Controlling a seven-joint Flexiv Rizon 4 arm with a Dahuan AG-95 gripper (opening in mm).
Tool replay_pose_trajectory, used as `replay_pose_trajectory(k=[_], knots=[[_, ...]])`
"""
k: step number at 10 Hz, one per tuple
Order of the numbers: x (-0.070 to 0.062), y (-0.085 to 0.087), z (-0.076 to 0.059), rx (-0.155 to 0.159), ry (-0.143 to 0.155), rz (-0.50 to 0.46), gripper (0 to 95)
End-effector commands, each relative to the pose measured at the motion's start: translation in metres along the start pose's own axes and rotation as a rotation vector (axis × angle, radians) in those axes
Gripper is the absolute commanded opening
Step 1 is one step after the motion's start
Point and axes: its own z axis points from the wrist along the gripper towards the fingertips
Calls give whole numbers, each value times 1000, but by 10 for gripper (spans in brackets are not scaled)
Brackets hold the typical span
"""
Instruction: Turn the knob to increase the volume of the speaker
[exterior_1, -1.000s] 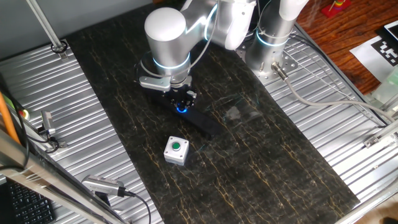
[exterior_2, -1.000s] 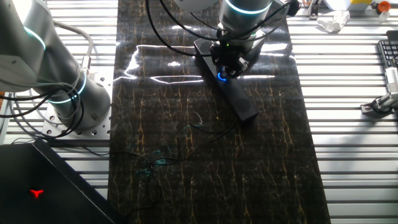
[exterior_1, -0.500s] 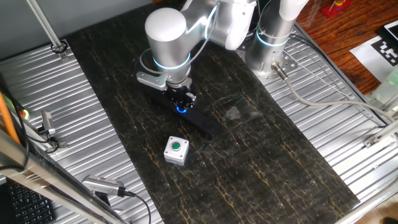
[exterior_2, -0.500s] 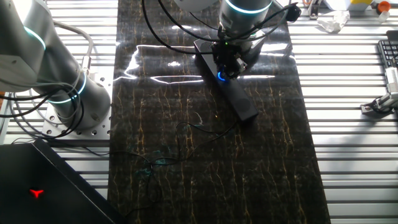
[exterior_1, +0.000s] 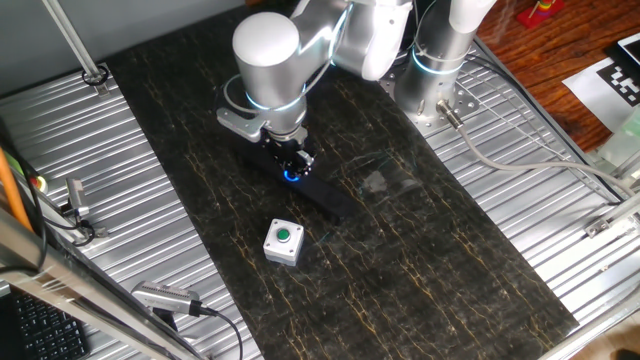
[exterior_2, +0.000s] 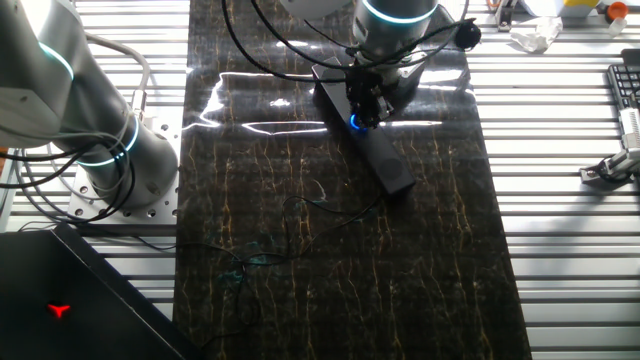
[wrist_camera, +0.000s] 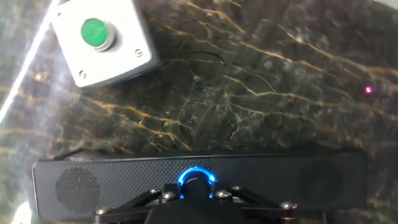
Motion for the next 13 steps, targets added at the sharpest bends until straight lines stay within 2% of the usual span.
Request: replay_pose_trajectory(k=[1,4,7,13], knots=[[0,-1,0,-1,-2,130,0],[0,-1,0,-11,-7,287,0],[0,-1,0,-47,-8,411,0],[0,-1,-1,-64,-2,556,0]])
